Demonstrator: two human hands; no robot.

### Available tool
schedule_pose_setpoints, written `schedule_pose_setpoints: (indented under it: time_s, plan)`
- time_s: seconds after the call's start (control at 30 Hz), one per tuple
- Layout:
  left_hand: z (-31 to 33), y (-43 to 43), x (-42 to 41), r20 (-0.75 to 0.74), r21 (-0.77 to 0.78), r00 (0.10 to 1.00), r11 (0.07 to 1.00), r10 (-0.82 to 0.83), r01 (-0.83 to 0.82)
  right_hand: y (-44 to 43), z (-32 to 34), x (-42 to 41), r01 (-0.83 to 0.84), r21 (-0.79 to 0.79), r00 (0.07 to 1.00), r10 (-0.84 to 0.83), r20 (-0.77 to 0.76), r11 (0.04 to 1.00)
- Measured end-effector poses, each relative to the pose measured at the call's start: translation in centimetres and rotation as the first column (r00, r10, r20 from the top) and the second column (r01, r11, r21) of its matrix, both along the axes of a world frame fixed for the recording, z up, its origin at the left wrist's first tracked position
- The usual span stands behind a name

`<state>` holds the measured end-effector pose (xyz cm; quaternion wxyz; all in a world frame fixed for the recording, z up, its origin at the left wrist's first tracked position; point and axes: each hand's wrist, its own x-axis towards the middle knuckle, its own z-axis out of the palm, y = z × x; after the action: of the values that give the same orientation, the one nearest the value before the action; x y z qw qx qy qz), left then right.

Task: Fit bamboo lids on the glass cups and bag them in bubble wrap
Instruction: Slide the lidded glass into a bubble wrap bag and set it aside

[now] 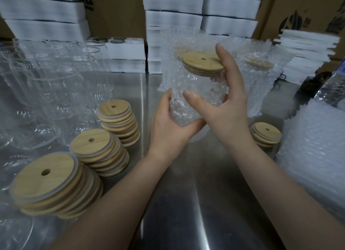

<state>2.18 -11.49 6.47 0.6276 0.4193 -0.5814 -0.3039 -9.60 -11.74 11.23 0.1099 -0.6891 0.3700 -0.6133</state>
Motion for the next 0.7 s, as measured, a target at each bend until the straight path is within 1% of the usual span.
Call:
schedule_pose_setpoints:
  time_s: [0.23, 0.5, 0.7]
  plan:
    - [0.36, 0.12, 0.11, -0.065, -0.05, 0.998, 0.999, -0.008, 0.004, 0.19, 0.08, 0.38, -0.01, 0.077, 1.0, 0.012, -0.025, 0.997]
    - [0.31, -0.13, 0.08, -0.115, -0.06, 0.993, 0.998, -0.032, 0.025, 0.36, 0.15, 0.56, -0.071, 0.157, 0.996, 0.077, -0.033, 0.985]
    - [0.42, -0.23, 0.29, -0.178, -0.072, 0.981, 0.995, -0.08, 0.068, 0.39, 0.16, 0.51, -0.062, 0.205, 0.995, 0.077, -0.066, 0.977]
